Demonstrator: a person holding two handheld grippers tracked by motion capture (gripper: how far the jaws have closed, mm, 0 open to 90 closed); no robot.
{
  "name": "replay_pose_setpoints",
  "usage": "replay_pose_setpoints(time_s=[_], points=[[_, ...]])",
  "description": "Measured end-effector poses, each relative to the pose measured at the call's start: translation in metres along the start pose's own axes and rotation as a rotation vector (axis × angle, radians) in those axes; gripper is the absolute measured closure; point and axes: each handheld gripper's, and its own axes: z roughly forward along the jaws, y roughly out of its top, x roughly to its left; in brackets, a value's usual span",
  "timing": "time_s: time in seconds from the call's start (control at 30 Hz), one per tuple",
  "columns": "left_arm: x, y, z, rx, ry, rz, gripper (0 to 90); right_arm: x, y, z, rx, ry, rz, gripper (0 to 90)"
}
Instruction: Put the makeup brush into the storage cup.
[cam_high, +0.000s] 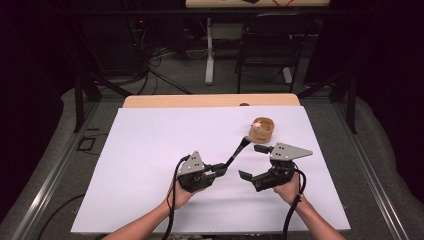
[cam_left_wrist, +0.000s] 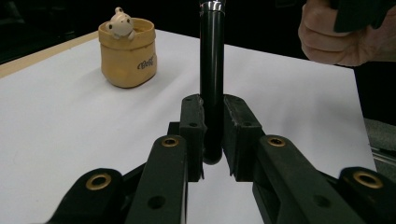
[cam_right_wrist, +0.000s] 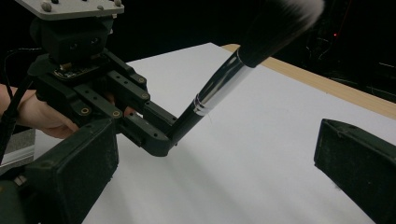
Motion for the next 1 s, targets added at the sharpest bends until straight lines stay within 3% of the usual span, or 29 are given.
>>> replay_pose_setpoints(time_s=[0.13,0.5,0.73,1.0], points=[[0.000,0.000,0.001,-0.002,-0.004,-0.002,78.8,0.000,0.003,0.007,-0.008,0.005,0.003,0.8],[0.000,0.000,0.002,-0.004,-0.002,-0.002,78.8,0.000,0.006,0.019,-0.029,0.010,0.017,16.4],[0.000,0.000,0.002,-0.004,0.002,0.000,78.8,-0.003,0.004,0.021,-0.042,0.001,0.054,38.1],[-0.001,-0.001,0.005,0.005,-0.001,0.001,78.8,-0.004,0.003,0.022,-0.044,0.015,0.070,55.1]])
